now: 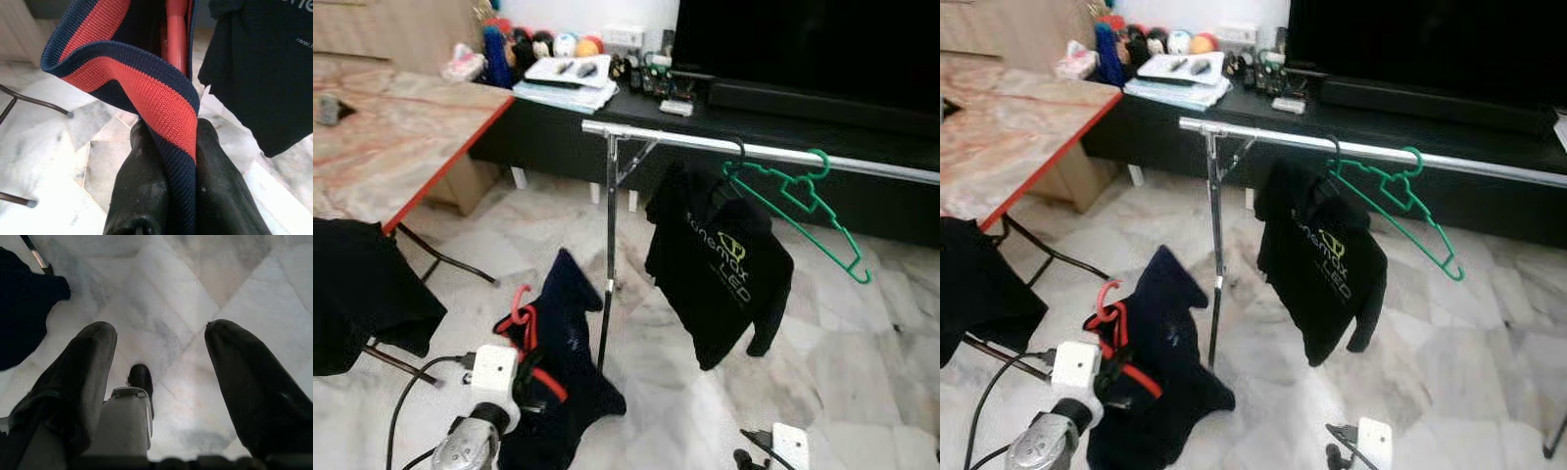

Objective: Hang hanger

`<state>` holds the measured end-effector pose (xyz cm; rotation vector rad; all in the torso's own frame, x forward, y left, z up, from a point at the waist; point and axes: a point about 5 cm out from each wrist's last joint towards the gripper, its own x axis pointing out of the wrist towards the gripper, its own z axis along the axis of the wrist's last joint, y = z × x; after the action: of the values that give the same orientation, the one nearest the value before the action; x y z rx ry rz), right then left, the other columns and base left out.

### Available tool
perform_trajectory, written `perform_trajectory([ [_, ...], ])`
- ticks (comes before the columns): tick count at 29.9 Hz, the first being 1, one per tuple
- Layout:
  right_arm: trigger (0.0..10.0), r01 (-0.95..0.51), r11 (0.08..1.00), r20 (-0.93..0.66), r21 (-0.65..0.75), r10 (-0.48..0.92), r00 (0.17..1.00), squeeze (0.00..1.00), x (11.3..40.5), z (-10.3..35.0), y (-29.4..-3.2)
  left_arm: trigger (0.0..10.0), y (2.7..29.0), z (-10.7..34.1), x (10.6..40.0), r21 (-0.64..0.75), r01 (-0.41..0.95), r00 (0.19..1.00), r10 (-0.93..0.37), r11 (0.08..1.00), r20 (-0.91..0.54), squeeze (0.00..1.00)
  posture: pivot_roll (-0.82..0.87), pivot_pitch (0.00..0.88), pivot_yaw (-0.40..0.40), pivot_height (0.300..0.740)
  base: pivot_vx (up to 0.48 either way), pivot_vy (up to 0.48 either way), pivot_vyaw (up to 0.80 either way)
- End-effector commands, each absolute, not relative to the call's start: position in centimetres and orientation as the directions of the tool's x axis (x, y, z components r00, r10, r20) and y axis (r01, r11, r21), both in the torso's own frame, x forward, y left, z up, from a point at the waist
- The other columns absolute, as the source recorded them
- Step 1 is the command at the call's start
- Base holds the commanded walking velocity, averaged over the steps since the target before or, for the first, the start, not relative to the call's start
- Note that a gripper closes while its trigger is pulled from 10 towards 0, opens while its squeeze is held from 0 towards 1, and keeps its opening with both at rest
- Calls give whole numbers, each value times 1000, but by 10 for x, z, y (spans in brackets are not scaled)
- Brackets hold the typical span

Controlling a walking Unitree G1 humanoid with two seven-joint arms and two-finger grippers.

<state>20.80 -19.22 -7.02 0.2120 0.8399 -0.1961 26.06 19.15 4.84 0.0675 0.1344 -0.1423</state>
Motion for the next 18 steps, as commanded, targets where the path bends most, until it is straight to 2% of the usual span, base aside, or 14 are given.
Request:
perform_trajectory([
  [1,10000,277,956,-772,93,-106,626,0,199,-74,-197,10000,186,54,263,64,164,982,-157,984,-105,0,-1,141,-33,740,244,-289,0],
  [18,10000,295,952,-773,80,-127,621,0,200,-74,-200,10000,182,56,262,70,198,977,-191,978,-91,0,-4,163,-31,740,250,-318,0],
])
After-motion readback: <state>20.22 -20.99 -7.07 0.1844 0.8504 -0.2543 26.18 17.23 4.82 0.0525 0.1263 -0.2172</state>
